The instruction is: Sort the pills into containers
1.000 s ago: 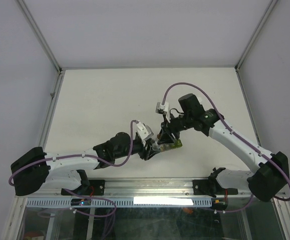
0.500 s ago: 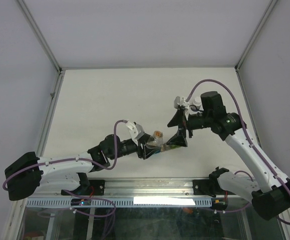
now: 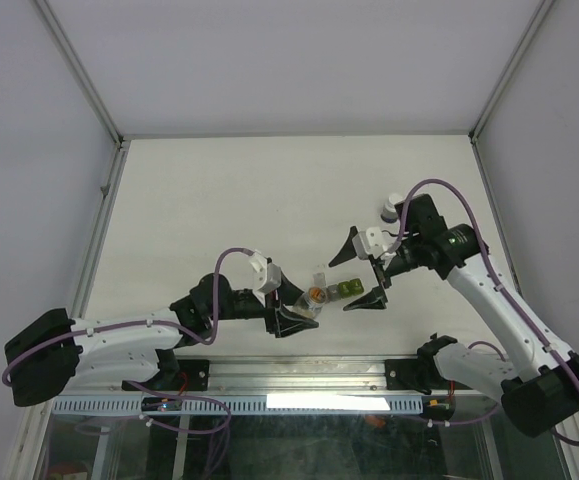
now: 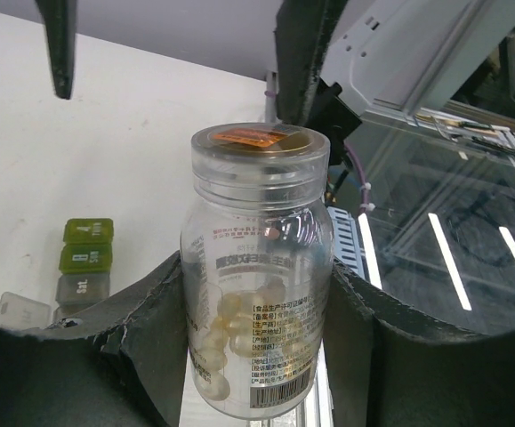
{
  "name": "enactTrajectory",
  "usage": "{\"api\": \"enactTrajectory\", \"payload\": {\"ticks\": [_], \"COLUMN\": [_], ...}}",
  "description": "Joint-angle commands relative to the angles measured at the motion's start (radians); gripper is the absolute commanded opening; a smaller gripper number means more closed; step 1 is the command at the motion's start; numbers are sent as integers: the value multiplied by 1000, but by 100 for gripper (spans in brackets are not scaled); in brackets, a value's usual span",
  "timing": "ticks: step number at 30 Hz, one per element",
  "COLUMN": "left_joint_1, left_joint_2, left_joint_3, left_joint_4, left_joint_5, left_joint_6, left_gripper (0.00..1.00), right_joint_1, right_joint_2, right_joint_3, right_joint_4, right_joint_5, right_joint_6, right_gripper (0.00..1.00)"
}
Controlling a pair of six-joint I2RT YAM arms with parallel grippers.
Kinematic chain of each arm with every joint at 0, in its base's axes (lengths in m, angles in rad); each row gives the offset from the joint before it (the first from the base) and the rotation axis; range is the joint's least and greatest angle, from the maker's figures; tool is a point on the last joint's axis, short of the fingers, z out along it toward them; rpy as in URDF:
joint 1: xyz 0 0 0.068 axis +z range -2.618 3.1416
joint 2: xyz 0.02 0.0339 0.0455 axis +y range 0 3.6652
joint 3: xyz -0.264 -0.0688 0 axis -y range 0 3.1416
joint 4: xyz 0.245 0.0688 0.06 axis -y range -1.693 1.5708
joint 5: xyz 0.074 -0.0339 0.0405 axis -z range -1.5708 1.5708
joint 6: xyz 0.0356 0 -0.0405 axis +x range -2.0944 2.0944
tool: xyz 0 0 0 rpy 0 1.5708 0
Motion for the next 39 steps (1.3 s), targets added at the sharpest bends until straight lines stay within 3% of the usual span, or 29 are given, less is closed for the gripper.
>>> {"api": "enactTrajectory", "payload": {"ticks": [1, 9, 18, 24, 28, 32, 36, 39], "left_joint_1": [25, 34, 39, 40, 42, 42, 35, 14], "left_joint_2": [31, 120, 179, 201, 199, 188, 142, 118], "left_joint_3": [9, 70, 106, 113, 118, 114, 112, 131], "left_joint_4": [97, 66, 64, 70, 70, 78, 63, 2], "left_joint_5": [142, 216, 236, 246, 239, 190, 30, -127], "left_joint_6": [-33, -42, -54, -67, -68, -67, -36, 19], "left_gripper": [0, 0, 0, 0, 0, 0, 0, 0], "right_joint_1": [13, 105, 182, 193, 199, 200, 200, 200], "right_joint_2": [44, 78, 87, 69, 73, 77, 81, 87], "right_joint_3": [66, 32, 4, 1, 1, -13, -28, -27], "right_joint_4": [-116, -10, -2, 6, 8, 45, 97, 155], "right_joint_5": [-50, -30, 8, 8, 11, 14, 44, 156], "right_joint_6": [-254, -152, -130, -106, -90, 11, 190, 360], "right_gripper": [98, 85, 73, 55, 36, 19, 15, 11]}}
